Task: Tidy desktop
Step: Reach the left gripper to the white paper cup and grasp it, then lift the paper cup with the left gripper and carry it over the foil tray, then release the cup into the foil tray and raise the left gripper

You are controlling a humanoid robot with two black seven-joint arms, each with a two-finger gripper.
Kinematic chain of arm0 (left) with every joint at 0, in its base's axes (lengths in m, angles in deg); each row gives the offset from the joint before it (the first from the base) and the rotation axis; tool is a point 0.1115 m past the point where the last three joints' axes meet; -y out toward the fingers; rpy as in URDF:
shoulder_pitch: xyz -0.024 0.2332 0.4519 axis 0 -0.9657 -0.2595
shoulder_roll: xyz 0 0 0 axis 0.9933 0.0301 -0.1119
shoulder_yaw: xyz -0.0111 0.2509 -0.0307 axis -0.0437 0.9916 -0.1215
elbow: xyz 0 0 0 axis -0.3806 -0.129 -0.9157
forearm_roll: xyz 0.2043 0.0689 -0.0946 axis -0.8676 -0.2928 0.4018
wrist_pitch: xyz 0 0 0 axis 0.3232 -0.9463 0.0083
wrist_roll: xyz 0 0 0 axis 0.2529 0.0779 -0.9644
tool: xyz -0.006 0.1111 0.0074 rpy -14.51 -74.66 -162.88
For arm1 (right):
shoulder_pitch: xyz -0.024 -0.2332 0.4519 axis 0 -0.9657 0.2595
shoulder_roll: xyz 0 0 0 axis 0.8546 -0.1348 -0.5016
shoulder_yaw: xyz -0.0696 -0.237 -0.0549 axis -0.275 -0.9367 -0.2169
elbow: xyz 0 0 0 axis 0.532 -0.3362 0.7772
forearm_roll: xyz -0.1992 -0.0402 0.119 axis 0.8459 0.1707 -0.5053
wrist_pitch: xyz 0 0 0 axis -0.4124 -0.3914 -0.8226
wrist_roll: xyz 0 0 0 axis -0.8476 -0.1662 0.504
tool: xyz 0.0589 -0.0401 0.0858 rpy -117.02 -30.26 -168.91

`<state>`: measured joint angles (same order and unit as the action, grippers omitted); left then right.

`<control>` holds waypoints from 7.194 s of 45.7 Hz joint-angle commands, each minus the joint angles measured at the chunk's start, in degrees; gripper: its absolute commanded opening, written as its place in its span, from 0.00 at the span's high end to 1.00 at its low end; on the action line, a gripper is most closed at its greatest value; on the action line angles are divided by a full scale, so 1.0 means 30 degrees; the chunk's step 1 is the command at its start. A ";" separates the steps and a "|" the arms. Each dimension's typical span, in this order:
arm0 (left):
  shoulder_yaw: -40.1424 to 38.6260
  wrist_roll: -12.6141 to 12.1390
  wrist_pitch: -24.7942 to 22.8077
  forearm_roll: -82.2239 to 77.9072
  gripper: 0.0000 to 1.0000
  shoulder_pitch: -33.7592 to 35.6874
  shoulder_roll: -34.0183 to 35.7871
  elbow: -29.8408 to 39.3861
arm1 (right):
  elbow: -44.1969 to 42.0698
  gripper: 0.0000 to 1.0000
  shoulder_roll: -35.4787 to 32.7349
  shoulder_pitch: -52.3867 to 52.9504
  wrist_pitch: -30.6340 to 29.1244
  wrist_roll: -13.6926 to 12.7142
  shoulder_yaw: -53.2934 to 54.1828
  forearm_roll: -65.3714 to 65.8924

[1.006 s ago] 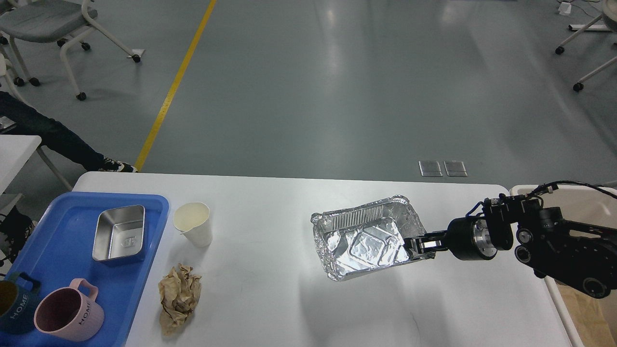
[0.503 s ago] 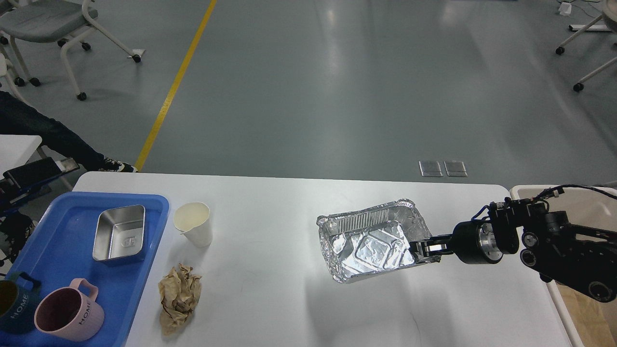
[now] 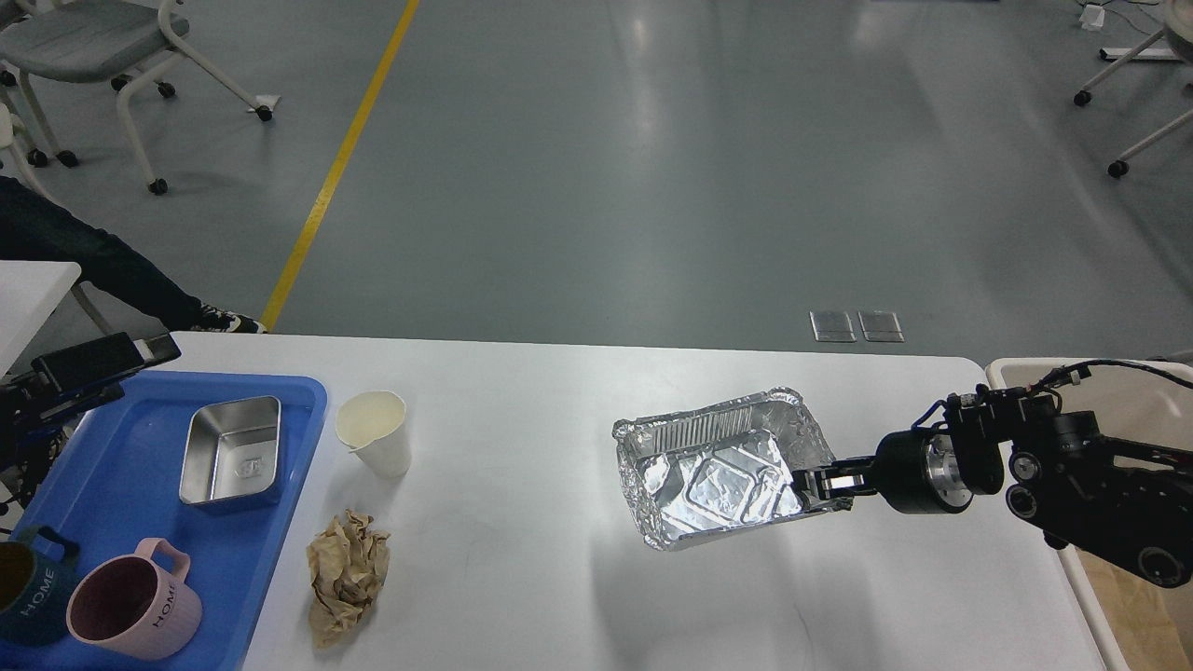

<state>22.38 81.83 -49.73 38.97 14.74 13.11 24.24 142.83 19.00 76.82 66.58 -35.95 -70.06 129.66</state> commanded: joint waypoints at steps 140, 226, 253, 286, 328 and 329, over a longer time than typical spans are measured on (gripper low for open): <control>1.4700 -0.2158 0.3069 -0.0204 1.00 1.0723 -1.6377 -1.5039 | 0.0204 1.00 0.0030 -0.0615 0.0270 0.0184 0.0294 -0.0059; 1.8154 -0.2304 0.0403 -0.1903 1.00 2.0359 -1.4115 -0.5923 | 0.0233 1.00 -0.0058 -0.0644 0.0270 0.0184 0.0353 -0.0176; 1.9798 -0.2128 -0.0065 -0.1552 1.00 2.1593 -2.5545 -1.2255 | 0.0233 1.00 -0.0058 -0.0498 0.0270 0.0213 0.0440 -0.0322; 2.1322 -0.2714 -0.0446 -0.1376 0.98 2.1387 -2.9032 -1.6649 | 0.0701 1.00 -0.0175 -0.0498 0.0270 0.0214 0.0763 -0.0352; 1.8802 -0.2919 0.0754 0.1260 0.36 2.1622 -2.9414 -1.7412 | 0.0907 1.00 -0.0205 -0.0732 0.0270 0.0214 0.0851 -0.0557; 1.8802 -0.2919 0.0813 0.1260 0.36 2.1622 -2.9356 -1.7412 | 0.0907 1.00 -0.0234 -0.0732 0.0270 0.0214 0.0851 -0.0557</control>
<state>79.04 73.02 -47.84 42.74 79.76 -75.16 -28.04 145.55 18.39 74.63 67.39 -35.30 -67.59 127.99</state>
